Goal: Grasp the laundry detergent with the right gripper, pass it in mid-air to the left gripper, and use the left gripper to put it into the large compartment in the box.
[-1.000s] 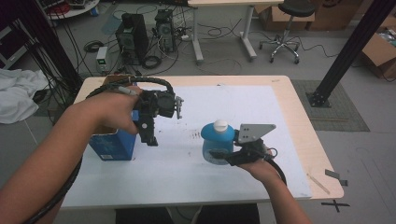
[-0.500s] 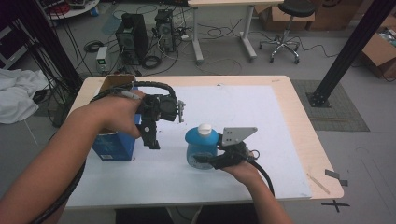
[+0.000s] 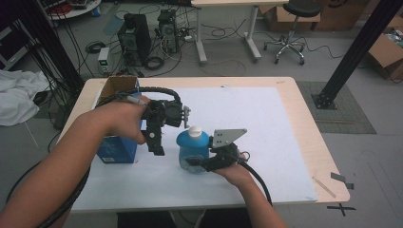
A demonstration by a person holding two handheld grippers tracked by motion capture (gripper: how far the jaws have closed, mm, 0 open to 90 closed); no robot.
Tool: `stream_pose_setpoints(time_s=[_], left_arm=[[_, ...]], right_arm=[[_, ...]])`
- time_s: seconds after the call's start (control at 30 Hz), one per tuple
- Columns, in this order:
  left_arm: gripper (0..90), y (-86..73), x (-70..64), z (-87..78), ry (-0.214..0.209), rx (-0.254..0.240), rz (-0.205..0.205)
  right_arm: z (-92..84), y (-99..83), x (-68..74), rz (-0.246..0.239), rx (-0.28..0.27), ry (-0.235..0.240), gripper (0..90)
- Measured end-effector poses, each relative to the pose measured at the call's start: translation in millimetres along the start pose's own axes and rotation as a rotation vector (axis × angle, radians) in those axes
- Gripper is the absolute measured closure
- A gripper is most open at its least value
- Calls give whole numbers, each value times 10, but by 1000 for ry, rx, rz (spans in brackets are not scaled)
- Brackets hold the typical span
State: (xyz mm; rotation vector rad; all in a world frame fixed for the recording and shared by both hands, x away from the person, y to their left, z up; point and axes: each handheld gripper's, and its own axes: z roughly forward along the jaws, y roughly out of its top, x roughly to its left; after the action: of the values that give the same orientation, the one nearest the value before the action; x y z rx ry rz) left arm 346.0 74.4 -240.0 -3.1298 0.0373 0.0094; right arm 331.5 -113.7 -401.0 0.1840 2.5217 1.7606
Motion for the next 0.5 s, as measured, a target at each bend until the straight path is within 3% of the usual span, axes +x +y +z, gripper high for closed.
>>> stream_pose_setpoints(time_s=[0.5], left_arm=[[0,105,-59,79,-14,-11,21]], right_arm=[[252,78,36,-30,10,41,452]])
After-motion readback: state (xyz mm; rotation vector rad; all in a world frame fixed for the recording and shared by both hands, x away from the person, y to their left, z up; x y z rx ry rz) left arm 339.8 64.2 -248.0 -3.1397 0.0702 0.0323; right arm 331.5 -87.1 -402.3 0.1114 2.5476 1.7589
